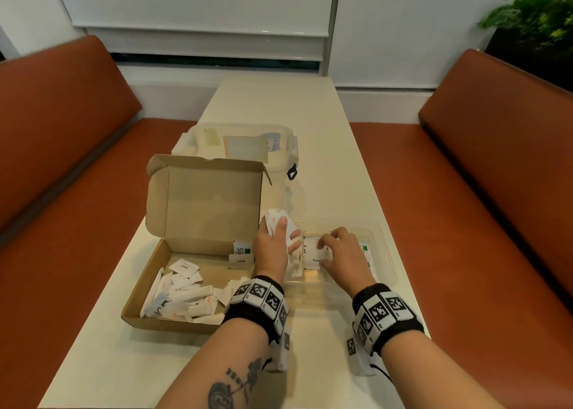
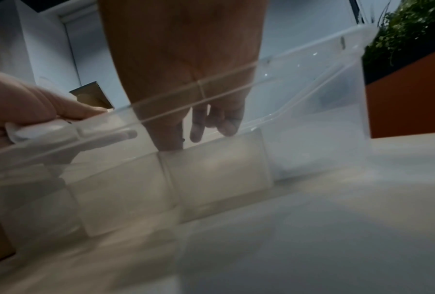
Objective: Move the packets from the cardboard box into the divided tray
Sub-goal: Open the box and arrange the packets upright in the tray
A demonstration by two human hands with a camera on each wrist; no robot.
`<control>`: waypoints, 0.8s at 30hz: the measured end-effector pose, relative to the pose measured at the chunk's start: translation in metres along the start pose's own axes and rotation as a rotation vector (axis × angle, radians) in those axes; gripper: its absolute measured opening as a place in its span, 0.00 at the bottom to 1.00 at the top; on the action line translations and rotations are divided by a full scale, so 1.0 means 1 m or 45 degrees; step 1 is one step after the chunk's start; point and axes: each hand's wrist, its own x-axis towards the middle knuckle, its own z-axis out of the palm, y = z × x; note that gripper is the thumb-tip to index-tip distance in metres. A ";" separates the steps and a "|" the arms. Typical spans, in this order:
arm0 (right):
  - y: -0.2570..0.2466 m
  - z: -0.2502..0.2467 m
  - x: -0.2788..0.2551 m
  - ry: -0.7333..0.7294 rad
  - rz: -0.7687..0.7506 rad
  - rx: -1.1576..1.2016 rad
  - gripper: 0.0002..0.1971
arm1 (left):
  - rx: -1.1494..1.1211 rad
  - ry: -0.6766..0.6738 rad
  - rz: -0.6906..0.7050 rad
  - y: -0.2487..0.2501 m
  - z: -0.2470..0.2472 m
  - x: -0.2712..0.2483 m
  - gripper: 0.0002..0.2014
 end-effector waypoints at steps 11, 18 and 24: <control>0.000 0.003 -0.001 -0.071 -0.011 -0.035 0.09 | 0.082 -0.064 0.001 -0.002 -0.004 0.002 0.03; 0.004 0.006 0.000 -0.055 0.014 0.067 0.07 | 0.077 -0.284 -0.186 0.001 -0.002 -0.001 0.05; 0.005 -0.002 0.002 0.228 0.195 0.535 0.08 | -0.056 -0.462 -0.477 0.008 0.005 -0.008 0.08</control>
